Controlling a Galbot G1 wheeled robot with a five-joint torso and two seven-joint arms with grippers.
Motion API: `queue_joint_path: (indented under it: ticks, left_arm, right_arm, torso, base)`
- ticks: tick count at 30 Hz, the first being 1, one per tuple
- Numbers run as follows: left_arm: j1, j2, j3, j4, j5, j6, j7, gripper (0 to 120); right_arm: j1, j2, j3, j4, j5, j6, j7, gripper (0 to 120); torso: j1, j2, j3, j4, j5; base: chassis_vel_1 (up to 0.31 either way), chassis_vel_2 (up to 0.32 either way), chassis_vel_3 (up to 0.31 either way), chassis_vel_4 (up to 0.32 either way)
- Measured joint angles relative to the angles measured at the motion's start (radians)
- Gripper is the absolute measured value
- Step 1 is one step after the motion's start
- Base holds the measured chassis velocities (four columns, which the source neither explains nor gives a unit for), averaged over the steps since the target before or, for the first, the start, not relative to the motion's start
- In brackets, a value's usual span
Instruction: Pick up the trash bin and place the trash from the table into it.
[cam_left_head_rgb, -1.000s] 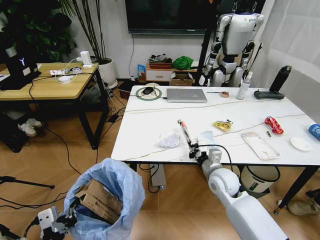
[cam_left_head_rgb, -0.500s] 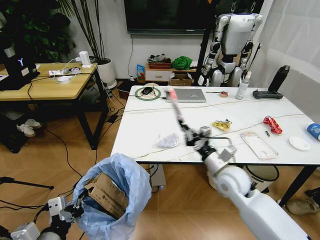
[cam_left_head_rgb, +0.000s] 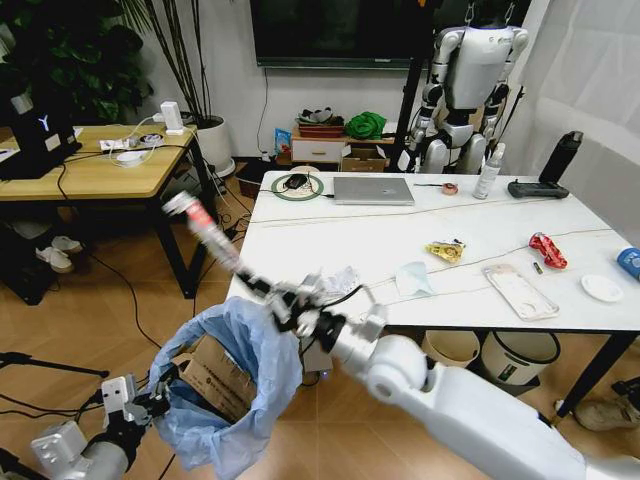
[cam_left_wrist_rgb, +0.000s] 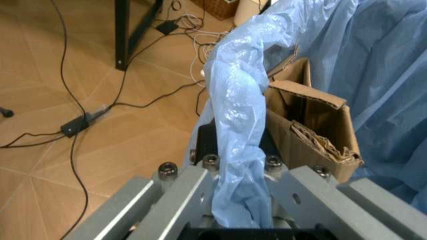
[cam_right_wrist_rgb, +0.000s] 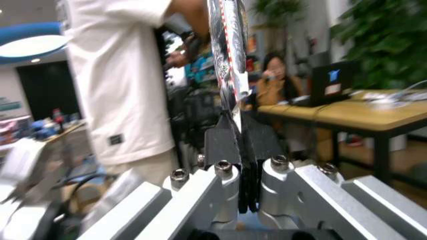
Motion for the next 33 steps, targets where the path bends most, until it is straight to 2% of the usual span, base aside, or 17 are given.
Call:
queue_joint_path:
  ticks: [5,11,17,26,27,29,33]
  left_arm:
    - [0.004,-0.018,-0.004,-0.008,-0.002,0.001,-0.003,0]
    - [0.008,-0.037,-0.002,-0.011,0.005,0.002,-0.004,0]
    - [0.015,-0.044,-0.008,-0.019,0.005,0.001,-0.003,0]
    - [0.017,-0.045,-0.019,-0.022,0.003,0.001,-0.003,0]
    - [0.016,-0.046,-0.02,-0.023,0.001,0.001,-0.003,0]
    - [0.014,-0.046,-0.02,-0.023,0.001,0.001,-0.003,0]
    - [0.011,-0.049,-0.02,-0.019,0.002,0.001,-0.005,0]
  right_arm:
    - [0.031,0.03,-0.085,0.004,-0.017,-0.04,0.087,0]
    - [0.036,0.071,-0.103,-0.012,-0.042,-0.109,0.185,0]
    - [0.005,0.066,-0.102,-0.01,-0.073,-0.121,0.203,0]
    - [-0.032,0.024,-0.074,0.01,-0.105,-0.123,0.23,30]
    - [-0.04,0.016,-0.066,0.015,-0.108,-0.121,0.23,37]
    - [-0.048,0.011,-0.06,0.02,-0.111,-0.117,0.23,40]
    - [-0.084,-0.004,-0.014,0.057,-0.123,-0.094,0.219,58]
  torso:
    - [0.0,0.0,0.0,-0.0001,0.0001]
    - [0.0,0.0,0.0,0.0001,0.0002]
    - [0.0,0.0,0.0,-0.0003,0.0004]
    - [0.0,0.0,0.0,-0.0002,0.0003]
    - [0.0,0.0,0.0,-0.0002,0.0003]
    - [0.0,0.0,0.0,-0.0002,0.0003]
    - [0.0,0.0,0.0,-0.0002,0.0003]
  base:
    - [0.0,0.0,0.0,0.0]
    - [0.0,0.0,0.0,0.0]
    - [0.0,0.0,0.0,0.0]
    - [0.0,0.0,0.0,0.0]
    - [0.0,0.0,0.0,0.0]
    - [0.0,0.0,0.0,0.0]
    - [0.0,0.0,0.0,0.0]
